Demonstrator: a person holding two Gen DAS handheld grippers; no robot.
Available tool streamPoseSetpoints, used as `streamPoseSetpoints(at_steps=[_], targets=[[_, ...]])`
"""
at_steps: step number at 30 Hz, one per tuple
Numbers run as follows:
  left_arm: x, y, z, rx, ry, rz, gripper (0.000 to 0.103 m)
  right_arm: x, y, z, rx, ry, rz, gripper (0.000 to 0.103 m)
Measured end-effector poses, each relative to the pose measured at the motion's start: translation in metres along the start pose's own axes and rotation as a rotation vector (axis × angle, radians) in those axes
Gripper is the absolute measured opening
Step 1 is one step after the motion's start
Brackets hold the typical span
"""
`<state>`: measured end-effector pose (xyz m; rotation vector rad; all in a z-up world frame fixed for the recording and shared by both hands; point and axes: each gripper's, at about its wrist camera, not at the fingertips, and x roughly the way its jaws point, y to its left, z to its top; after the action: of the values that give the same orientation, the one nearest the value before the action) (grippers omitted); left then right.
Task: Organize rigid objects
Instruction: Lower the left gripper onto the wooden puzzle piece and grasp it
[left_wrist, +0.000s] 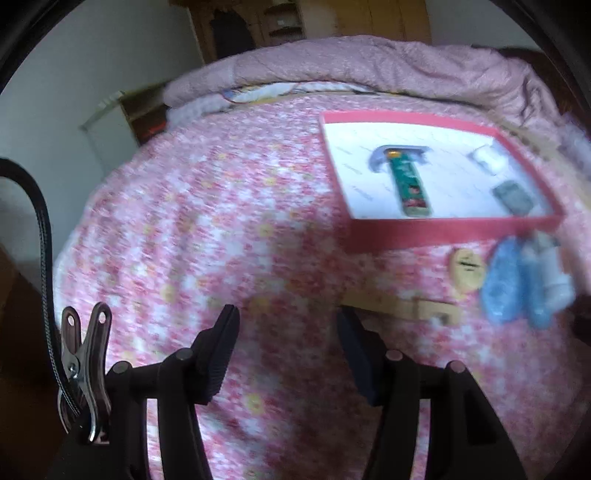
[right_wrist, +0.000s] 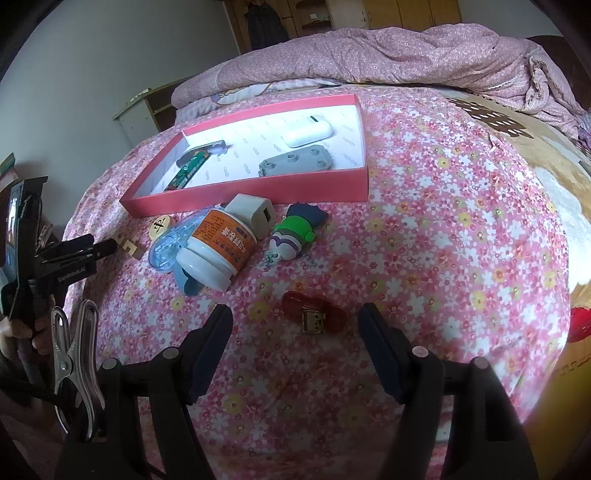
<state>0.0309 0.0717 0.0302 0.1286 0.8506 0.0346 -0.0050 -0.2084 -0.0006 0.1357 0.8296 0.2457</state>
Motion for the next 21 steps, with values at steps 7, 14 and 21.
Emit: streamPoseSetpoints(at_steps=[7, 14, 21], targets=[[-0.012, -0.008, 0.003, 0.003, -0.017, -0.284, 0.082, 0.0, 0.001, 0.0, -0.004, -0.005, -0.007, 0.073], [0.0, -0.033, 0.002, 0.074, -0.023, -0.287, 0.086, 0.001, 0.001, 0.0, -0.003, -0.008, -0.009, 0.073], [0.01, -0.042, 0.0, 0.147, -0.047, -0.229, 0.086, 0.001, 0.0, -0.001, -0.008, -0.014, -0.011, 0.074]])
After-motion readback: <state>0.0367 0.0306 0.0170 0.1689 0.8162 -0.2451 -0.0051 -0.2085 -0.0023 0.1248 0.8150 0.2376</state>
